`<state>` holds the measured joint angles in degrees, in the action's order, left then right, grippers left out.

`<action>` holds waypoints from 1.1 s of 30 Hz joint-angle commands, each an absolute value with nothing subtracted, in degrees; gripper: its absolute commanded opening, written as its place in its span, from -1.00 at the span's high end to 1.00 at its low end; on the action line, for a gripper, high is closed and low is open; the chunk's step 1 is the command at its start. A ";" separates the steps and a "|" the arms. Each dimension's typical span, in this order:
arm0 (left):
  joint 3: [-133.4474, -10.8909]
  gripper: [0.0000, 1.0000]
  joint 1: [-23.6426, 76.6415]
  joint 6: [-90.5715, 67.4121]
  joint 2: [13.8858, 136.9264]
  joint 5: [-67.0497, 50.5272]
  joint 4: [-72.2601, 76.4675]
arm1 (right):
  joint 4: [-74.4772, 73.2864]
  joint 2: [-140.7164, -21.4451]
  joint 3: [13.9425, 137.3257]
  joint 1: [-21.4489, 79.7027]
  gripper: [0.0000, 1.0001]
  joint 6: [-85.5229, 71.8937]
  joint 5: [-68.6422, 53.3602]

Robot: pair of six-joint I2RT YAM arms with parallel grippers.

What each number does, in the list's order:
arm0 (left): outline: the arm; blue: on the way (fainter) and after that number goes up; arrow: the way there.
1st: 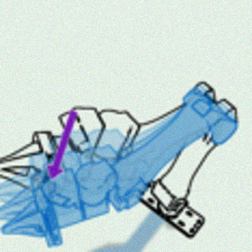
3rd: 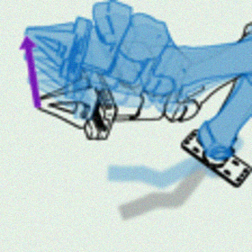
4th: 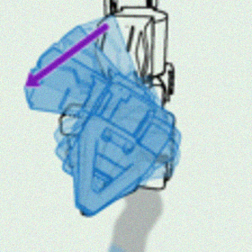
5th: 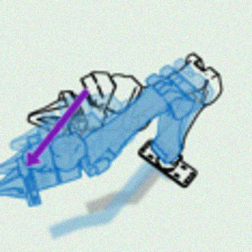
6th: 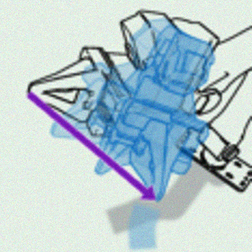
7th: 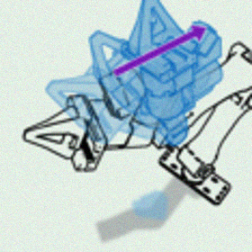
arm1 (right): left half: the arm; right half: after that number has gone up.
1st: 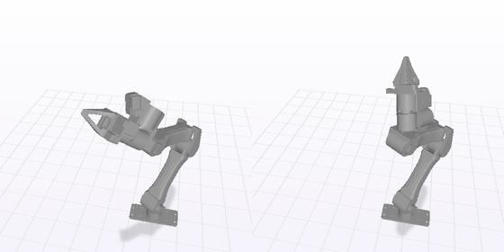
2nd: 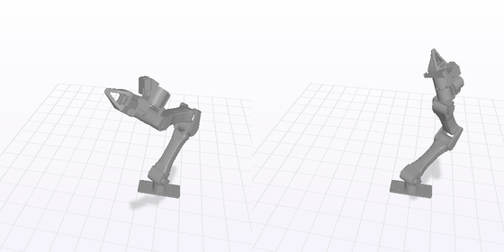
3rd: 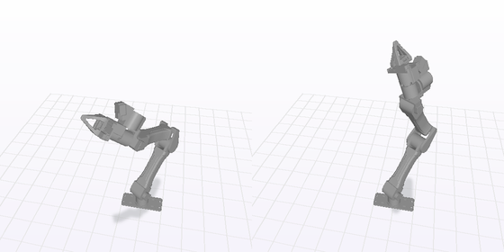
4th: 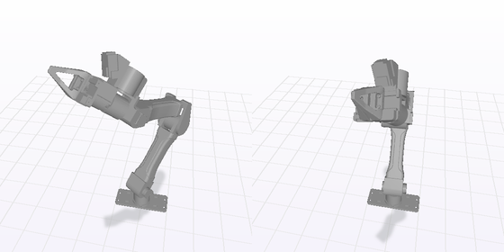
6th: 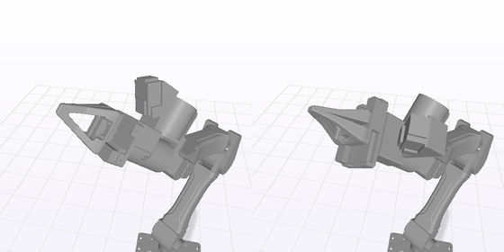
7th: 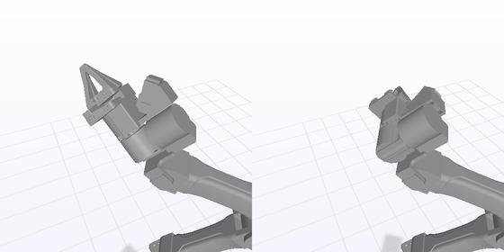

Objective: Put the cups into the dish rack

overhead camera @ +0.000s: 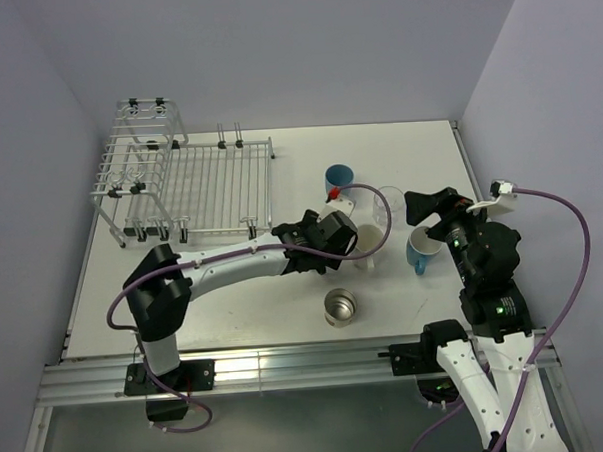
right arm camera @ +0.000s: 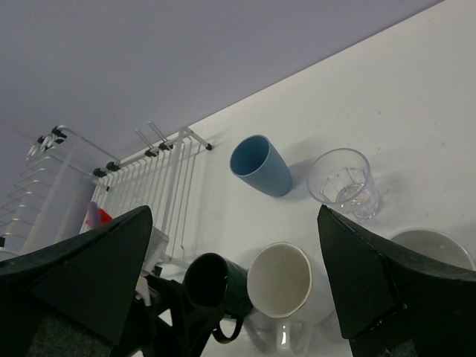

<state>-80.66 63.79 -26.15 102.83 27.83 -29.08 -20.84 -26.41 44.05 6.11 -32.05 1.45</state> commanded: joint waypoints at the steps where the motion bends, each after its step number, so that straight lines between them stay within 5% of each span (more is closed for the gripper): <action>1: -83.06 -0.40 64.16 -25.40 104.76 27.60 -27.86 | -20.65 -25.93 47.11 5.80 -1.00 -31.11 1.49; 9: -83.58 -0.10 63.72 -24.79 108.01 27.16 -26.28 | -21.36 -26.19 47.81 5.80 -1.00 -30.85 1.93; 21: -83.14 1.00 63.11 -24.43 106.63 26.72 -26.28 | -21.45 -26.19 47.72 5.71 -1.00 -30.85 1.41; 33: -88.59 1.00 61.35 -24.08 87.48 24.97 -27.77 | -19.08 -28.03 47.55 5.80 -1.00 -30.85 -4.21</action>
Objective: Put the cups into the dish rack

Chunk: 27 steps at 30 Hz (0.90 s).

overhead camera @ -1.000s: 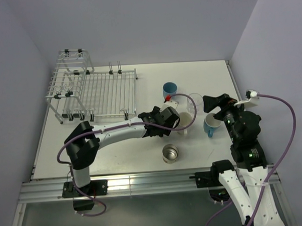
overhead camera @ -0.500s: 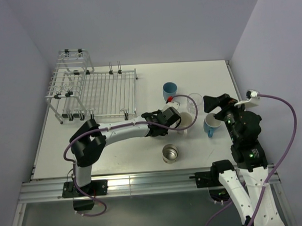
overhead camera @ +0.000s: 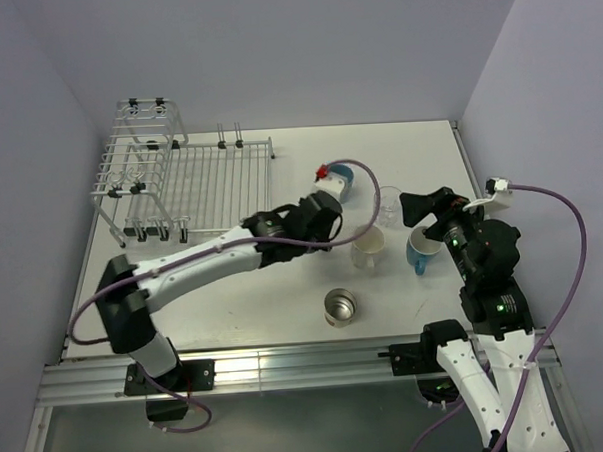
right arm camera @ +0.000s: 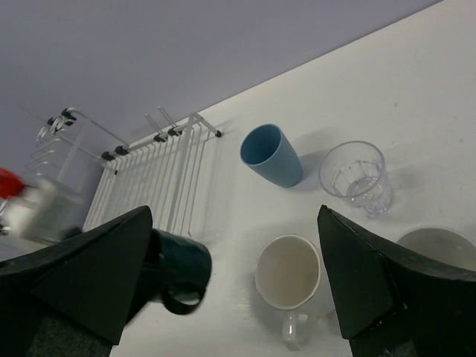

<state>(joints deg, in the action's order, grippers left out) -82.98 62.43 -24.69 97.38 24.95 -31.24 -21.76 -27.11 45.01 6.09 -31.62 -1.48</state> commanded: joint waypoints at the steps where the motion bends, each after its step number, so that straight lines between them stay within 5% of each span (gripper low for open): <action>1: -88.51 1.00 61.00 -24.34 85.80 24.44 -26.99 | -18.29 -28.30 47.46 5.80 -1.00 -31.20 -5.00; 6: -82.98 1.00 52.33 -29.16 71.32 13.04 -19.35 | -13.90 -31.99 47.11 5.80 -1.00 -33.74 -16.22; 15: -73.05 1.00 37.28 -38.40 60.21 -14.75 -7.84 | 19.89 -39.01 38.51 6.24 -1.00 -55.15 -37.68; 27: -56.44 1.00 25.33 -57.38 58.01 -41.37 21.42 | 33.77 -53.61 40.25 22.14 -1.00 -61.01 -35.34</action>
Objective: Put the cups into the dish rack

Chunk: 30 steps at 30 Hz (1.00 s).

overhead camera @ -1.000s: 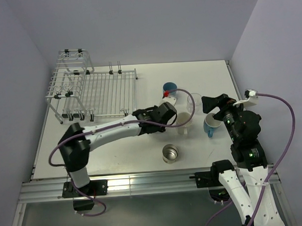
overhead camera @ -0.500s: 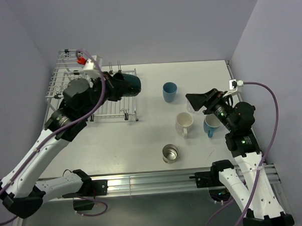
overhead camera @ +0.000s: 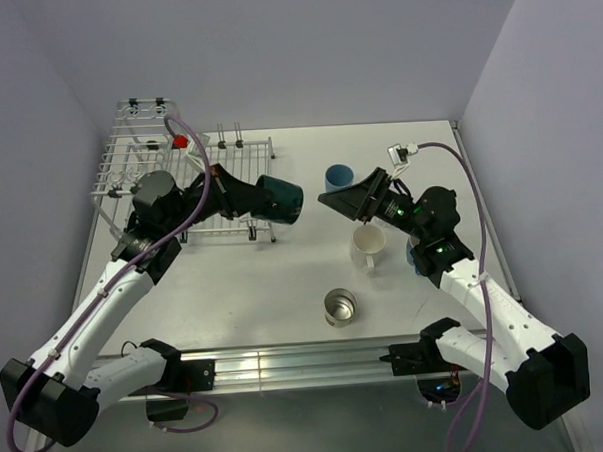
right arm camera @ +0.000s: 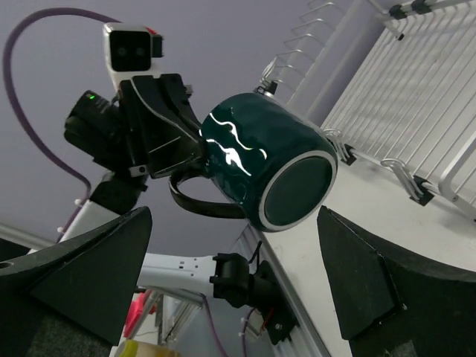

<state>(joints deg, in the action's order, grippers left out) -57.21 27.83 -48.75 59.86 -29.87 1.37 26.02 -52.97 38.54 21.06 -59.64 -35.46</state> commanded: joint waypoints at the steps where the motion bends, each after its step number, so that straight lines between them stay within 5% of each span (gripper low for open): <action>1: -55.73 1.00 24.79 -58.70 58.09 -42.53 23.36 | 32.97 -53.70 40.25 22.41 -1.00 -59.95 -34.55; 12: -45.01 1.00 18.63 -90.08 64.77 -51.33 67.29 | 44.98 -58.70 34.46 23.03 -1.00 -61.60 -31.29; 30: -44.74 0.99 18.63 -88.33 66.27 -50.98 65.39 | 56.87 -59.59 31.81 26.27 -1.00 -67.68 -25.49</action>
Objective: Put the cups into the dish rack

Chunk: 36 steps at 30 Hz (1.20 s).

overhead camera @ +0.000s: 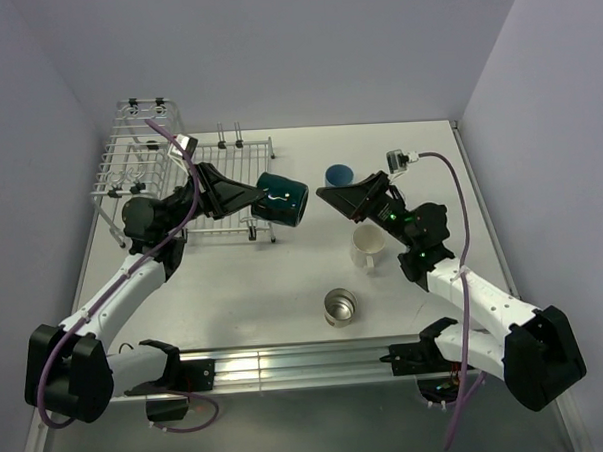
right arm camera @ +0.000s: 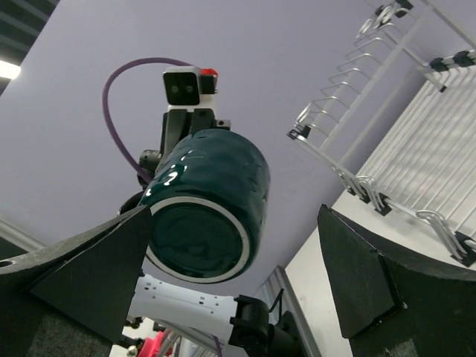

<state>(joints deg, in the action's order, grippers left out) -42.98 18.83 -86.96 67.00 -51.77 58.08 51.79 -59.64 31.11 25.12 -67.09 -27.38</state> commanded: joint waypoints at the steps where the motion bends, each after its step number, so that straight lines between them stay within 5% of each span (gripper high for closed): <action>1: -44.91 1.00 18.63 -87.90 66.27 -50.80 65.04 | 56.87 -59.76 31.99 27.06 -1.00 -67.41 -25.31; 36: -45.79 1.00 18.63 -87.98 67.85 -51.50 65.57 | 42.63 -61.61 39.55 38.67 -1.00 -54.23 -19.33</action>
<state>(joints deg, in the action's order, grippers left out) -42.98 18.57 -87.20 68.45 -52.86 59.31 41.71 -61.08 37.93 38.06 -55.79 -18.79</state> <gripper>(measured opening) 0.046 0.997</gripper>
